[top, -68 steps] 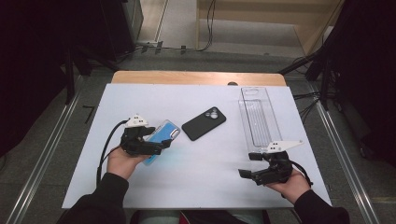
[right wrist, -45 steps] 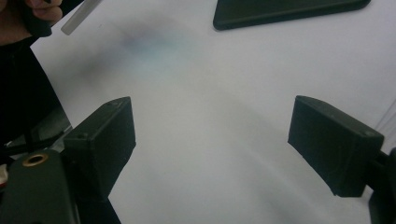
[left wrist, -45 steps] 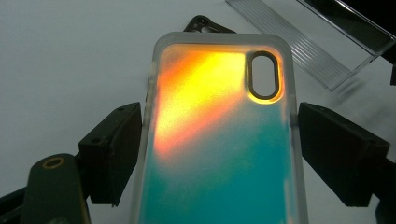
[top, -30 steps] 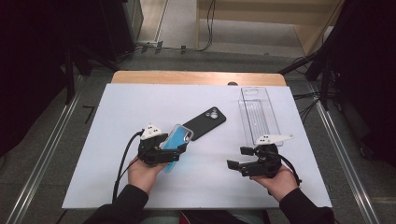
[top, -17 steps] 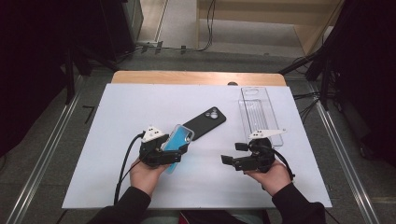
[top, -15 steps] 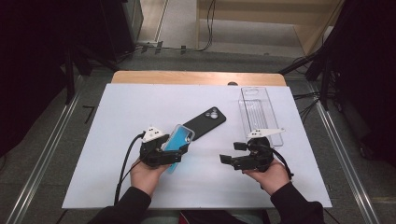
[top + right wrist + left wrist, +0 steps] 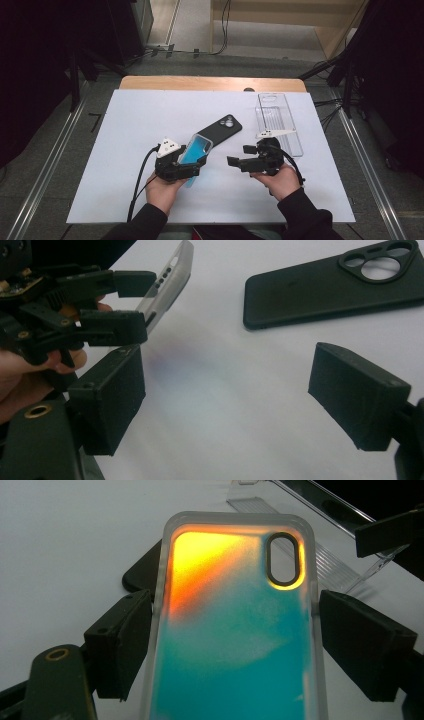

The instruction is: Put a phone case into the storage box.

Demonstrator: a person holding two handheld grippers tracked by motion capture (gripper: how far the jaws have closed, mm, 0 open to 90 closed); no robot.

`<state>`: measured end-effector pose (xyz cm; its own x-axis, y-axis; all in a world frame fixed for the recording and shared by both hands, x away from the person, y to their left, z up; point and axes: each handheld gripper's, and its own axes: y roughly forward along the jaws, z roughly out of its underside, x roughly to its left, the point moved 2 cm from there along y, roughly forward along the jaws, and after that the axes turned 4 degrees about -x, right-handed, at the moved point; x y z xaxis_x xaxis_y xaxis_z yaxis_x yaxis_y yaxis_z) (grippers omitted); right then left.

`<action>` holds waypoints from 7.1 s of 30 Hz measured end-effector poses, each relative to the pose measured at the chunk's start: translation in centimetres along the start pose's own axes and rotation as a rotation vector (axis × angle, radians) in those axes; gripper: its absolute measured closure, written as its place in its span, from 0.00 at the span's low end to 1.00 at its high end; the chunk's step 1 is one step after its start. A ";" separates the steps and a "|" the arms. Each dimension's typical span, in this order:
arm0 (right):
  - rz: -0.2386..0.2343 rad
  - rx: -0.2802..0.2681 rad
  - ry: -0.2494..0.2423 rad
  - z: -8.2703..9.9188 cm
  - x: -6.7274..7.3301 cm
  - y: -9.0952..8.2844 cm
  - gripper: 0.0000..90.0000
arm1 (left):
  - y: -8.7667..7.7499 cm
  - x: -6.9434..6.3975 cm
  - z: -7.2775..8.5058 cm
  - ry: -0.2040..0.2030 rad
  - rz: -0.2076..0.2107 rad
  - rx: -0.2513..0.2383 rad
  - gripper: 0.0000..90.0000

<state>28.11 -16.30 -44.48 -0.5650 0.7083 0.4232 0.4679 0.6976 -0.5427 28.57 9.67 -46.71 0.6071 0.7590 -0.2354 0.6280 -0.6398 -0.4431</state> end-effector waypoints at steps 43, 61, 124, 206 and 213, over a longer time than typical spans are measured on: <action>-0.051 -0.034 0.197 -2.6 1.0 4.7 0.43 | 1.3 -2.5 1.4 -0.121 -0.022 -0.060 0.19; -0.072 -0.023 0.267 -2.0 0.9 5.9 0.80 | 1.8 -3.2 1.7 -0.145 -0.024 -0.082 0.19; -0.092 -0.100 -0.054 -4.1 0.4 0.6 0.85 | -0.6 -0.8 -2.8 0.011 0.295 0.220 0.20; -0.457 -0.022 -0.353 -4.2 0.8 0.0 0.47 | 0.4 1.1 -7.1 0.186 0.726 0.377 0.90; -0.385 -0.045 -0.341 -3.8 0.5 0.4 0.24 | -0.3 1.8 -7.8 0.121 0.621 0.350 0.90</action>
<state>30.59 -15.28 -41.67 -0.8880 0.3290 0.3212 0.2071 0.9100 -0.3592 33.29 10.28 -40.23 0.8635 0.2365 -0.4454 -0.0306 -0.8570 -0.5144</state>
